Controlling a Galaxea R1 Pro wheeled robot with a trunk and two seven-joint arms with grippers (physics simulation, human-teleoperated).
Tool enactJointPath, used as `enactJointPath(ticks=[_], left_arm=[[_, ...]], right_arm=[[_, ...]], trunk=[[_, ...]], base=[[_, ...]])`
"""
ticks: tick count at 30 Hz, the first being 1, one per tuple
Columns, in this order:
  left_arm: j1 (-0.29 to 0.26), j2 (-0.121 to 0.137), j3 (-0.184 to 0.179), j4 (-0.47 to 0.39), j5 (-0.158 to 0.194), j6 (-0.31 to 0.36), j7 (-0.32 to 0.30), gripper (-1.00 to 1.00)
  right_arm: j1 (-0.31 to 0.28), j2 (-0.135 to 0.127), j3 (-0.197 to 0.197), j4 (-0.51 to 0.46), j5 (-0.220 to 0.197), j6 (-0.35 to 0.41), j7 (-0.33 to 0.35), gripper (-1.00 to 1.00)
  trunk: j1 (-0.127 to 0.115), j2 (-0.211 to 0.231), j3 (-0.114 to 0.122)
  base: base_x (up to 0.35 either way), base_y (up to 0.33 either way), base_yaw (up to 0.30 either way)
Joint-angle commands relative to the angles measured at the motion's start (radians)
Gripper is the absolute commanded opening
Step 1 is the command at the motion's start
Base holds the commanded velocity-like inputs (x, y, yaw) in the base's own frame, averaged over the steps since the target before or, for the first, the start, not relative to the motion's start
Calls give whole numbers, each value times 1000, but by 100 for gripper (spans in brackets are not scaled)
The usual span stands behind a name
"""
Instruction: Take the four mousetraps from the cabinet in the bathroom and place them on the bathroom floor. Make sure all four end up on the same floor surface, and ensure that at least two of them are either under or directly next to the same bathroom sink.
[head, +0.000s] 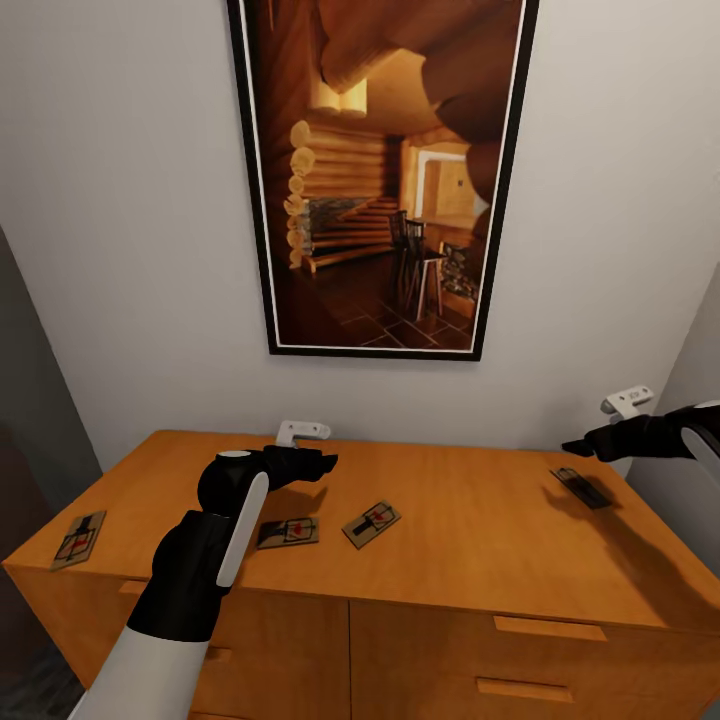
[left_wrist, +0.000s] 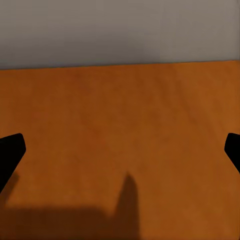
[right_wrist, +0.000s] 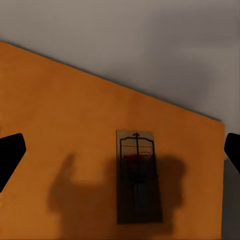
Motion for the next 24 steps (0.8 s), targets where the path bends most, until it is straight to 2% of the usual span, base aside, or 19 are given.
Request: enactJointPath(ticks=[1,10,24], left_arm=[[-1,0,1,-1,6,4,2,100],[-1,-1,1,-1,6,4,2,100],[-1,0,1,-1,6,5,2,100]], right_arm=[[-1,-1,1,4,2,2,10,100],[-1,6,-1,78,-52,2,10,100],[-1,8,-7,149,-71,2,10,100]], trunk=[[0,-1,-1],[0,-1,-1],[0,-1,-1]], base=[[-2,0,0],[0,0,0],[0,0,0]])
